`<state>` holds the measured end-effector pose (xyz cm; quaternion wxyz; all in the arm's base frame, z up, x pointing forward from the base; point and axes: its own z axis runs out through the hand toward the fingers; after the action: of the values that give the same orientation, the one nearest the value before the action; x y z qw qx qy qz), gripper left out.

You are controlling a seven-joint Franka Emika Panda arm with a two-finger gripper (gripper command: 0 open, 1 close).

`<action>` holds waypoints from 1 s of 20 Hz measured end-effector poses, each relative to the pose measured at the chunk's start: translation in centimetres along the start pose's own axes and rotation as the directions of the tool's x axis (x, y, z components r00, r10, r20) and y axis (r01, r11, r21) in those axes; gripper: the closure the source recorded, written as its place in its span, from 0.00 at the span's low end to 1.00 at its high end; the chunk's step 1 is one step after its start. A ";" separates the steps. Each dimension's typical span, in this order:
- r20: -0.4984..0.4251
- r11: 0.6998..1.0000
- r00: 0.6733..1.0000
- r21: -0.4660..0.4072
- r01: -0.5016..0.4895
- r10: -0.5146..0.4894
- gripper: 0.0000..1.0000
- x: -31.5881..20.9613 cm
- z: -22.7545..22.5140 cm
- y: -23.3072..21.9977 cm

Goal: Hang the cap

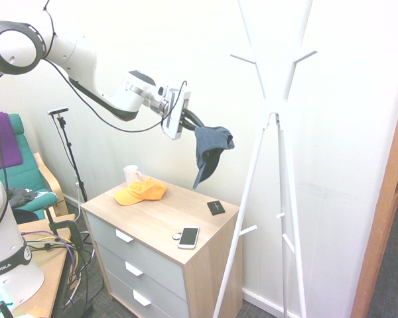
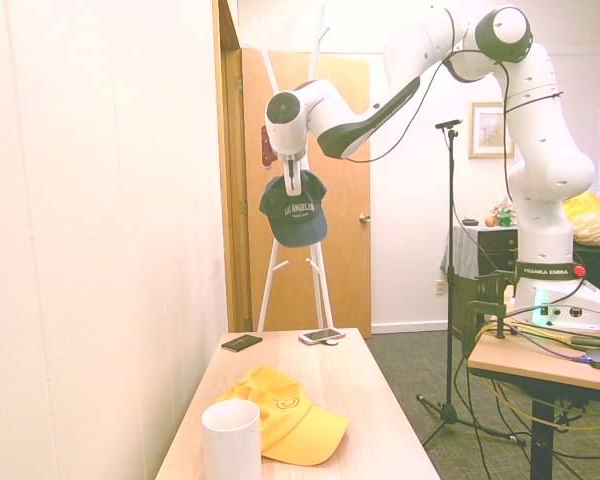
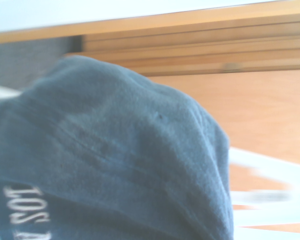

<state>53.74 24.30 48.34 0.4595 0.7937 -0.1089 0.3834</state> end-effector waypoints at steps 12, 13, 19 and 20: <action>-0.095 0.980 0.976 -0.026 -0.198 0.195 1.00 16.3 -1.2 19.7; -0.092 0.977 0.973 -0.024 -0.212 0.209 1.00 17.0 -0.7 20.7; -0.060 0.976 0.975 -0.003 -0.217 0.216 1.00 16.5 6.1 20.1; -0.050 0.977 0.976 -0.005 -0.214 0.213 0.00 15.8 7.3 19.3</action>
<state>58.10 10.57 69.94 0.4222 0.7654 -0.1841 0.4495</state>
